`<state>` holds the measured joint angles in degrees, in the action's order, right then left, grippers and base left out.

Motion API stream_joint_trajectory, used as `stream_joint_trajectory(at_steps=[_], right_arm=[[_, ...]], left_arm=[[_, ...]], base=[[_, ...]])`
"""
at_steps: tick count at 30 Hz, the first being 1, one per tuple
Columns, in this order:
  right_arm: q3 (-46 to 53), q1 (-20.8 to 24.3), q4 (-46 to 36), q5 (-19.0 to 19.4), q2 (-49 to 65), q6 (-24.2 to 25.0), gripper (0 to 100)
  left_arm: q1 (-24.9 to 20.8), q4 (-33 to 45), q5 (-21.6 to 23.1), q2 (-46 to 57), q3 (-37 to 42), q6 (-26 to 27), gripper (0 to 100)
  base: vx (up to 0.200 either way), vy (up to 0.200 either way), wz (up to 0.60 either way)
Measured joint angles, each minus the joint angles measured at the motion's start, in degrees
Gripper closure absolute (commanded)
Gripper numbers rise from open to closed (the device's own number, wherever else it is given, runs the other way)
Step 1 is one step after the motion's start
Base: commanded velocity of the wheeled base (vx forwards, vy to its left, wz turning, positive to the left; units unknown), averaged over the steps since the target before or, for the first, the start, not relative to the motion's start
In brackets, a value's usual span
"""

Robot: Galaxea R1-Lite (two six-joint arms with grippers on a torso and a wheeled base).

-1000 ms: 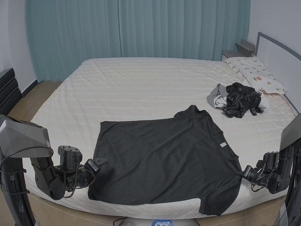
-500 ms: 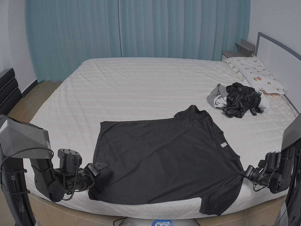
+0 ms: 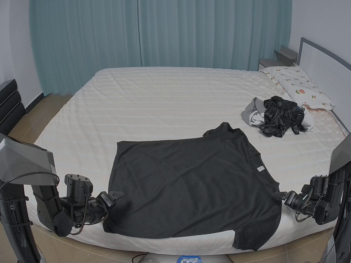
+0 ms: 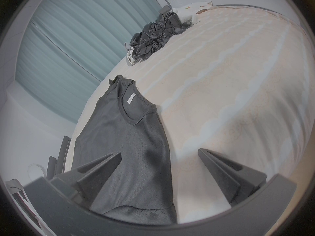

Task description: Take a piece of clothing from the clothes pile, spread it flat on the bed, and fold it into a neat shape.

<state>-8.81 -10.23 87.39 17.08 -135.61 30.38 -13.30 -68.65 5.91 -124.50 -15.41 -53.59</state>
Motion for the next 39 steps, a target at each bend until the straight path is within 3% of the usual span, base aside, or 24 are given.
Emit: stream_joint_trajectory(at_steps=[5, 11, 15, 19, 28, 39], right_arm=[[0.2, 0.4, 0.0, -0.1, 1.9, 0.0, 0], [0.4, 0.5, 0.0, -0.1, 3.1, 0.0, 0], [0.7, 0.6, 0.0, 0.0, 3.3, 0.0, 0], [1.4, 0.8, 0.0, 1.1, 2.9, 0.0, 0], [1.8, 1.0, 0.1, 2.1, 1.4, 0.0, 0], [2.0, 1.1, 1.5, 2.2, 0.9, 0.0, 0]], left_arm=[[0.8, -3.3, 4.8, 1.0, 3.1, 2.7, 0], [2.7, -6.4, 9.1, 0.8, 7.3, 12.0, 0], [6.4, -7.9, 14.7, 0.0, 9.8, 19.6, 0], [9.4, -8.5, 19.3, -0.9, 11.9, 23.5, 0], [10.3, -10.1, 19.5, -4.6, 13.1, 29.8, 0], [7.6, -10.4, 19.2, -6.6, 12.4, 30.1, 0]], base=[[0.000, 0.000, 0.00], [0.000, 0.000, 0.00], [0.000, 0.000, 0.00], [0.000, 0.000, 0.00], [0.000, 0.000, 0.00], [0.000, 0.000, 0.00]])
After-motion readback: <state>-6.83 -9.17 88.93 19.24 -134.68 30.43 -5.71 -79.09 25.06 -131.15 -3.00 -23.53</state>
